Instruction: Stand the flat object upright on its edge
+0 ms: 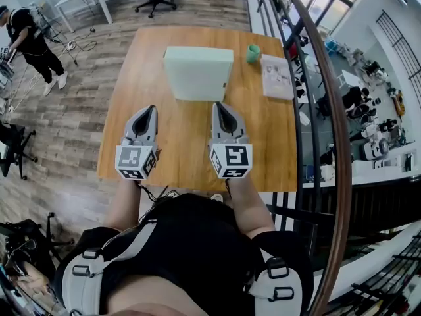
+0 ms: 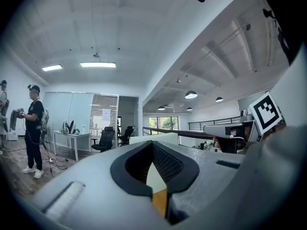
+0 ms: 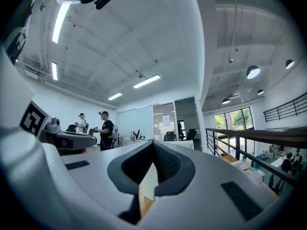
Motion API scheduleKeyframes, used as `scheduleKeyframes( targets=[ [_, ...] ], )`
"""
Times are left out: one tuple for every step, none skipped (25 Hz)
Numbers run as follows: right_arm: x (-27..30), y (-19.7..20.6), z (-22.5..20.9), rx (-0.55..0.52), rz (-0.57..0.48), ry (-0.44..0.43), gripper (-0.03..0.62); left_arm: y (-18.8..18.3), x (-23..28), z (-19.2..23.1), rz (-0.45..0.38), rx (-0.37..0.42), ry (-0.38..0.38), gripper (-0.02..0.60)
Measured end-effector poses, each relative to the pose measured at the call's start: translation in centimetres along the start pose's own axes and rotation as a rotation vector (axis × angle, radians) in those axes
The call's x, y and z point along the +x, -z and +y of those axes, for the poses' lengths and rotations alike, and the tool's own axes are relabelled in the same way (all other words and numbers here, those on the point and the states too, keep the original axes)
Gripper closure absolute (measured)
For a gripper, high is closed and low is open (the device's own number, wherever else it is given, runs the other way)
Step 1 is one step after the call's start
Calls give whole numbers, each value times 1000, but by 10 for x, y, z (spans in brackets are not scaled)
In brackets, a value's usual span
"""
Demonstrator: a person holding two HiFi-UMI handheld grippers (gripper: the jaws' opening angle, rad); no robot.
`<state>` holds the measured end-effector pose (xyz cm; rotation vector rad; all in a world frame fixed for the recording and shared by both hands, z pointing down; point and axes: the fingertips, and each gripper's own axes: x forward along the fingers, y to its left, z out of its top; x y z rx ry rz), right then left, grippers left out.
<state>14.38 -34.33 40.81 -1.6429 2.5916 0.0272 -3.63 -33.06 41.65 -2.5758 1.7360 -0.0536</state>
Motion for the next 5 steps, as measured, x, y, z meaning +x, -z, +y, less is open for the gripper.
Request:
scheduleKeyframes(
  targets=[
    [-1,-1,0,0,-3,-2,592,-1,0,-2,-2,-4,5,578],
    [-1,-2,0,0,-6,-4,592,-1,0,-3,-3,-3,9,578],
    [-2,-3,0,1,-10,-7,592,-2,1,-4,-2,-1,11,578],
    [-2,-3,0,2,-14,-9,592,-2,1,-5,-1,1,14,578],
    [-3,-4,0,4,-18,-12,592,-2,1,-6,0,3,15,578]
  ],
)
